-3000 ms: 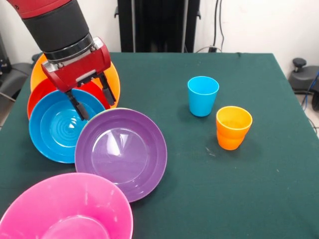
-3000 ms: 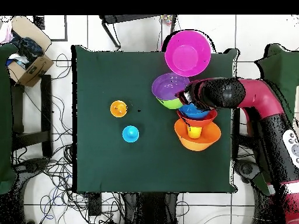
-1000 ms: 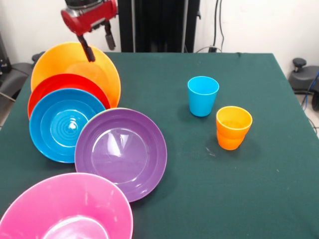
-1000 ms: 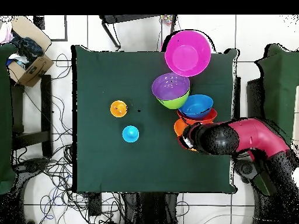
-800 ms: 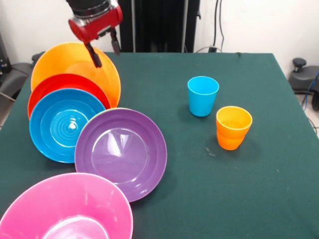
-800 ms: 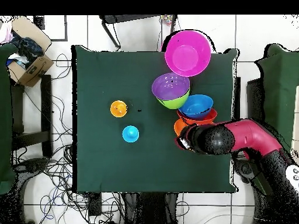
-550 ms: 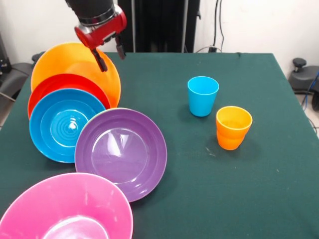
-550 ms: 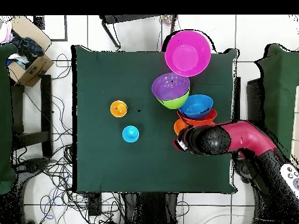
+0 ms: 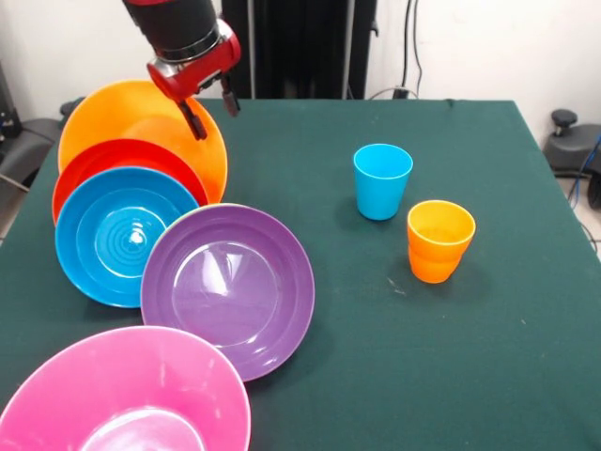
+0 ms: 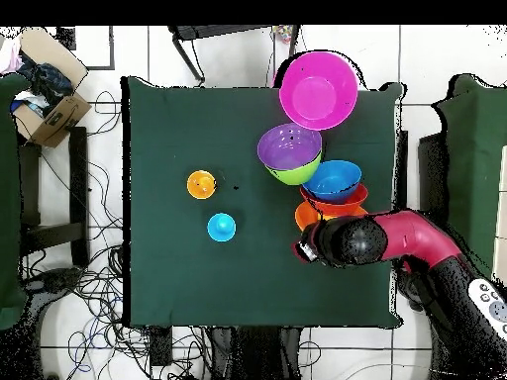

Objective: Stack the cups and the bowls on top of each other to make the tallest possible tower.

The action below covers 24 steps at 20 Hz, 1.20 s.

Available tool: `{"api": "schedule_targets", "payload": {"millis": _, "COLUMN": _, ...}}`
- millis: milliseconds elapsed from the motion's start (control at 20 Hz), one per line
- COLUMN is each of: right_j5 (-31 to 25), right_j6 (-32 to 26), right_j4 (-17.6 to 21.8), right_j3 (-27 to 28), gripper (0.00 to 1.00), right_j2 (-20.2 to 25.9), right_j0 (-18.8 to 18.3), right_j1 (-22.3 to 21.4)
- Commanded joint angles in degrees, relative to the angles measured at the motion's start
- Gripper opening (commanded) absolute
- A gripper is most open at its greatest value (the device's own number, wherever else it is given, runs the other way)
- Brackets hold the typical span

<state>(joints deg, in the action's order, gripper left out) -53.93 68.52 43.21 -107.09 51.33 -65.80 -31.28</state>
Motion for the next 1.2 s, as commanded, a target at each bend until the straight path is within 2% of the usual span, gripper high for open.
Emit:
{"api": "schedule_targets", "payload": {"millis": 50, "right_j5": -7.20, "right_j6": -2.81, "right_j4": 1.56, "right_j3": 6.08, "gripper": 1.00, "right_j2": -7.21, "right_j0": 4.71, "right_j1": 0.10}}
{"api": "schedule_targets", "payload": {"millis": 250, "right_j5": -10.38, "right_j6": -1.52, "right_j4": -0.05, "right_j3": 7.93, "gripper": 1.00, "right_j2": -9.17, "right_j0": 6.06, "right_j1": -0.48}}
{"api": "schedule_targets", "payload": {"millis": 450, "right_j5": -16.76, "right_j6": -5.37, "right_j4": 0.69, "right_j3": 12.25, "gripper": 1.00, "right_j2": -10.84, "right_j0": 8.49, "right_j1": 1.65}}
{"api": "schedule_targets", "payload": {"millis": 650, "right_j5": -19.64, "right_j6": -4.56, "right_j4": 0.95, "right_j3": 13.91, "gripper": 1.00, "right_j2": -12.71, "right_j0": 9.44, "right_j1": 3.13}}
{"api": "schedule_targets", "payload": {"millis": 1200, "right_j5": -19.03, "right_j6": -1.46, "right_j4": 0.02, "right_j3": 12.57, "gripper": 1.00, "right_j2": -14.31, "right_j0": 8.53, "right_j1": 2.84}}
